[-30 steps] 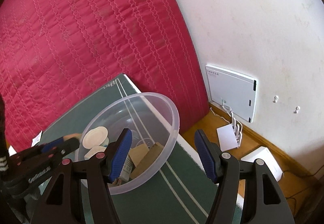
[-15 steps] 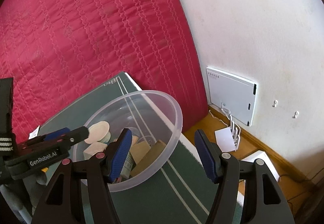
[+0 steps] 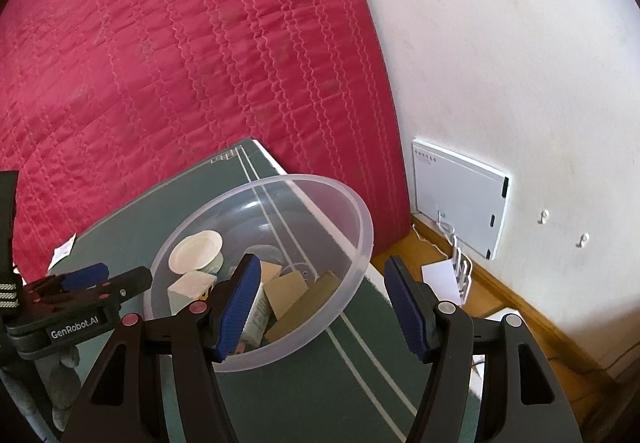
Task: Organize rigid objects
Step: 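Withdraw both open grippers from the bowl toward the remaining blocks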
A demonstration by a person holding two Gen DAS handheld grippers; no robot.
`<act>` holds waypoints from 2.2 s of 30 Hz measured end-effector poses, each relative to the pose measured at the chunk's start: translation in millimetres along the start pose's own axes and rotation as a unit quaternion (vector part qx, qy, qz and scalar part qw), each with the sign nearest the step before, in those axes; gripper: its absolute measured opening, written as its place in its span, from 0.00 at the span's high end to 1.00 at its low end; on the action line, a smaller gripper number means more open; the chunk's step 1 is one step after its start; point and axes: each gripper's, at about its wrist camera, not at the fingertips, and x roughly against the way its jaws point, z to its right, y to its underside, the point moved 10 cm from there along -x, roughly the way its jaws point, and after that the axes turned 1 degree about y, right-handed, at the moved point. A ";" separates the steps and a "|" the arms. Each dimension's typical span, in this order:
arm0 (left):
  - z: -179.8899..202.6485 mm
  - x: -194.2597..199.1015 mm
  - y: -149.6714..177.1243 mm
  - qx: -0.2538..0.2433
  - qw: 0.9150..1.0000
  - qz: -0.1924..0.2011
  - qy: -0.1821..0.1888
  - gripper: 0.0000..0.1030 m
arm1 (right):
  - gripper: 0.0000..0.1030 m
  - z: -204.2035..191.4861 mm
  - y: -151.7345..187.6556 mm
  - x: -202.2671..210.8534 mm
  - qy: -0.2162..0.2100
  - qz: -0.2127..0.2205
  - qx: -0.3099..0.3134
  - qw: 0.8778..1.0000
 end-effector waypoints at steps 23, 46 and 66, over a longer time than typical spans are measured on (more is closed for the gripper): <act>-35.7 23.2 13.8 -0.001 0.998 0.022 -0.061 0.18 | 0.36 -14.1 6.9 2.9 -0.009 0.002 0.020 1.000; -67.1 40.3 32.2 0.007 0.994 0.035 -0.108 0.04 | 0.24 -41.9 17.4 8.5 -0.040 -0.004 0.063 0.997; -127.2 61.3 72.5 0.093 0.987 0.026 -0.128 0.01 | 0.17 -72.8 34.2 13.7 -0.088 -0.028 0.094 0.991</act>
